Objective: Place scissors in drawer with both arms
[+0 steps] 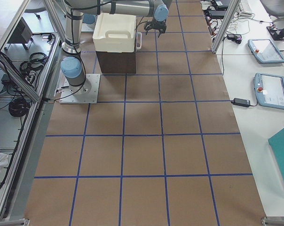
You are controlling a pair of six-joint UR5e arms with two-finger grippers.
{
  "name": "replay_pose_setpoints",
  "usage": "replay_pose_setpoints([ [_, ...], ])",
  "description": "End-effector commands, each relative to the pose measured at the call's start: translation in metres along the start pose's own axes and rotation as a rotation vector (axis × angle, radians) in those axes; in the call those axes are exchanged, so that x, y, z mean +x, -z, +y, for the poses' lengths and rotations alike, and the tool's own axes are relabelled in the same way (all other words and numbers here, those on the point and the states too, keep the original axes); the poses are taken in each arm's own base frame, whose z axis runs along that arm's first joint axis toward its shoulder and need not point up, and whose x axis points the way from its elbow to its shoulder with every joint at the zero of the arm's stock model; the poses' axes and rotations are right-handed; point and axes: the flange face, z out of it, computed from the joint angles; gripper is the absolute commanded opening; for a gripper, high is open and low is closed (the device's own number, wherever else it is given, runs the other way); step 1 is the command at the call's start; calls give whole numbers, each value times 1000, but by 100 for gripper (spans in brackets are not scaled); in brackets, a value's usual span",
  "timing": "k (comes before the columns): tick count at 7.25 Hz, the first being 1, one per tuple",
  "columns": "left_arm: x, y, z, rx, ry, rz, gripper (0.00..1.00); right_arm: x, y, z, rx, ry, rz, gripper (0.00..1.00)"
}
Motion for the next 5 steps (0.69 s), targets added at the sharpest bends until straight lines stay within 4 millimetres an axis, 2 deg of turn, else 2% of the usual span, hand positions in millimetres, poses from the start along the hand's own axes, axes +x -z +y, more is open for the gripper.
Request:
replay_pose_setpoints([
  [1,3,-23,13,-71,-6,44,100,4,-8,-3,23,-8,55,100],
  [2,0,-28,17,-98,-13,48,100,4,-10,-3,26,-7,65,100],
  [3,5,-30,21,-113,-30,51,100,5,-11,-3,27,-8,70,100],
  [5,-14,-46,13,-145,-40,16,100,6,-31,-6,39,-11,100,100],
])
